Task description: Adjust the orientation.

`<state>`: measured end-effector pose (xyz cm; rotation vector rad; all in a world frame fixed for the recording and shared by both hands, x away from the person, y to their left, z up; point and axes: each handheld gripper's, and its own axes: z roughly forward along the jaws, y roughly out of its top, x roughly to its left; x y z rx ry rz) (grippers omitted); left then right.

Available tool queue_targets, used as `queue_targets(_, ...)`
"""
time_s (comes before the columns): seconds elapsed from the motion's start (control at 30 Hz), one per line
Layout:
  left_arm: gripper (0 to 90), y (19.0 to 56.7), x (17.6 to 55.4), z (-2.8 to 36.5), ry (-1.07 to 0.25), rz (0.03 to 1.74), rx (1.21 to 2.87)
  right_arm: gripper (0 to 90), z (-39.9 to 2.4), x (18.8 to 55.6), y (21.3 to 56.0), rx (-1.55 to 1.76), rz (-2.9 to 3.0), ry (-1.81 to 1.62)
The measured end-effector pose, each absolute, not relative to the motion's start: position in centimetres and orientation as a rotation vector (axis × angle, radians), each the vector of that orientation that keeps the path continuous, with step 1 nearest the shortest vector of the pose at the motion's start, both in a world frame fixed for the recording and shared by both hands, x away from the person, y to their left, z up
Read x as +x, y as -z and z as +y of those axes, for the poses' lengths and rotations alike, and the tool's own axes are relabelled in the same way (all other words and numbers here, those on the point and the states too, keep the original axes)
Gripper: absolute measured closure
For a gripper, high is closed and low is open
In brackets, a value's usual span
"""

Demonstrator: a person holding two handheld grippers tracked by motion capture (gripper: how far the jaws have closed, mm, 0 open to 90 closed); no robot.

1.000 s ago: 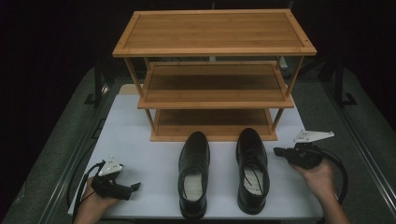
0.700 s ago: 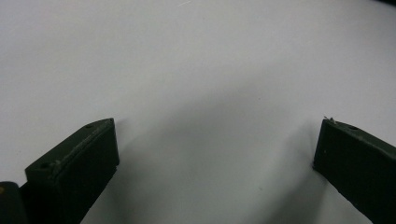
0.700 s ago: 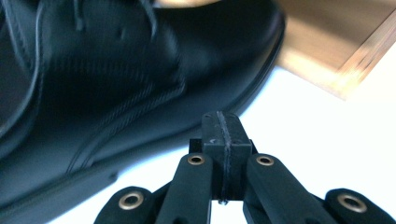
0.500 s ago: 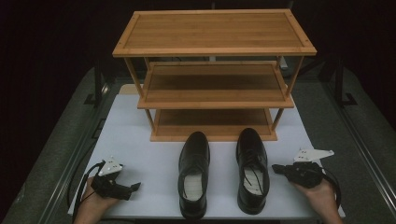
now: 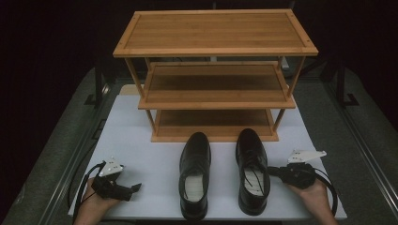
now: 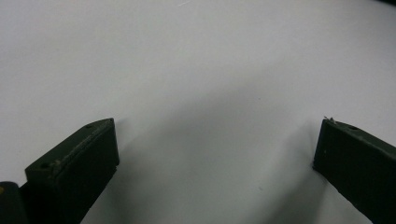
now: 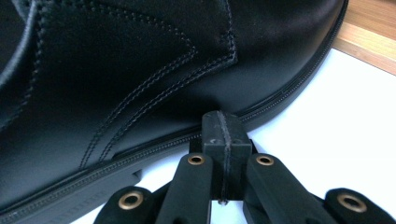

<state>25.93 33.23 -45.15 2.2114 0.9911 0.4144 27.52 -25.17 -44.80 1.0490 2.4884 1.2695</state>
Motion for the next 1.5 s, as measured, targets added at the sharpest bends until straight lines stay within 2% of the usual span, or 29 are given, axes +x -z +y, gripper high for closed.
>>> queue_targets(1.5,0.0,45.1,25.9,33.2,-0.413,0.991,2.213,89.9,-18.5,28.2,44.2,0.878,2.637,-1.274)
